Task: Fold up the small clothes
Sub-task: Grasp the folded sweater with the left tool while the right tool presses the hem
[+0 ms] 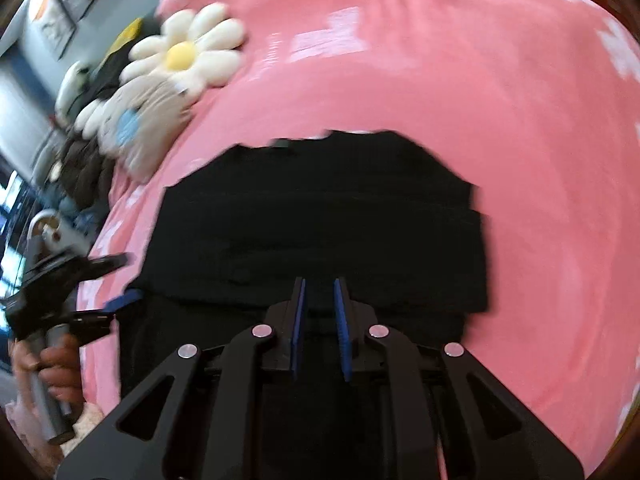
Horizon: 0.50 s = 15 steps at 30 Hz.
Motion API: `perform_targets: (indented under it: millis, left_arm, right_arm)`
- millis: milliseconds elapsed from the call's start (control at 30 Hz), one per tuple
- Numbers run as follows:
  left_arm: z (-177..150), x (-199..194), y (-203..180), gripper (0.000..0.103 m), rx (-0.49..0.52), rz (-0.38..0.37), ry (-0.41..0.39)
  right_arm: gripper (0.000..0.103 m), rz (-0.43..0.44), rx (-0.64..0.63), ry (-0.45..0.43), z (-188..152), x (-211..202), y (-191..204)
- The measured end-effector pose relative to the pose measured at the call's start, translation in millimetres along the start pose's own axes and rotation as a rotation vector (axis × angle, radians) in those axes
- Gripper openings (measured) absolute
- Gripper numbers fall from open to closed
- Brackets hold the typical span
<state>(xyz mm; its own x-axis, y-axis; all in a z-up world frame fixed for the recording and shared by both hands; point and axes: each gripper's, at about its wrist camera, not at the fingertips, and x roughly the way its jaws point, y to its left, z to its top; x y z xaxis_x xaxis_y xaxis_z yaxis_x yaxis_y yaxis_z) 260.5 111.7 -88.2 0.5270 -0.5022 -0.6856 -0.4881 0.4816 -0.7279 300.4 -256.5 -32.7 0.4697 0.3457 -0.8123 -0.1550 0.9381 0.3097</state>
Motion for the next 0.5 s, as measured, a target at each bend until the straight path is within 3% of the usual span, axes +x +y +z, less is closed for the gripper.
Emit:
perform_targets:
  millis: [33,67,200,233,300,333,400,433,467,500]
  left_arm:
    - [4,1,3,0.014,-0.015,-0.007,-0.023]
    - [12,0,3,0.000,-0.010,0.011,-0.055]
    - [35,-27,12,0.000,-0.002,0.059,-0.240]
    - [40,-31,17,0.000,-0.012,0.065,-0.255]
    - [49,-31,30,0.000,-0.033,0.062,-0.204]
    - [49,-31,32,0.000,-0.029,0.057,-0.179]
    - [42,-34,28,0.000,0.043,0.059,-0.130]
    - [36,-34,25,0.003,0.075,0.060,-0.107]
    - [27,-31,21,0.016,0.111,0.048,-0.062]
    - [19,-28,18,0.022,0.124,0.030,-0.029]
  right_arm:
    - [0.025,0.005,-0.031,0.006,8,10,14]
    - [0.029,0.010,-0.058,0.014,13,18,23]
    - [0.029,0.046,-0.164,0.054,43,54,67]
    - [0.029,0.057,-0.184,0.066,50,64,78]
    - [0.037,0.073,-0.255,0.103,62,88,105]
    - [0.049,0.060,-0.305,0.121,67,104,121]
    - [0.055,0.050,-0.367,0.143,72,124,142]
    - [0.055,0.041,-0.394,0.159,74,138,151]
    - [0.055,0.040,-0.405,0.171,76,145,154]
    - [0.055,0.036,-0.420,0.186,78,155,160]
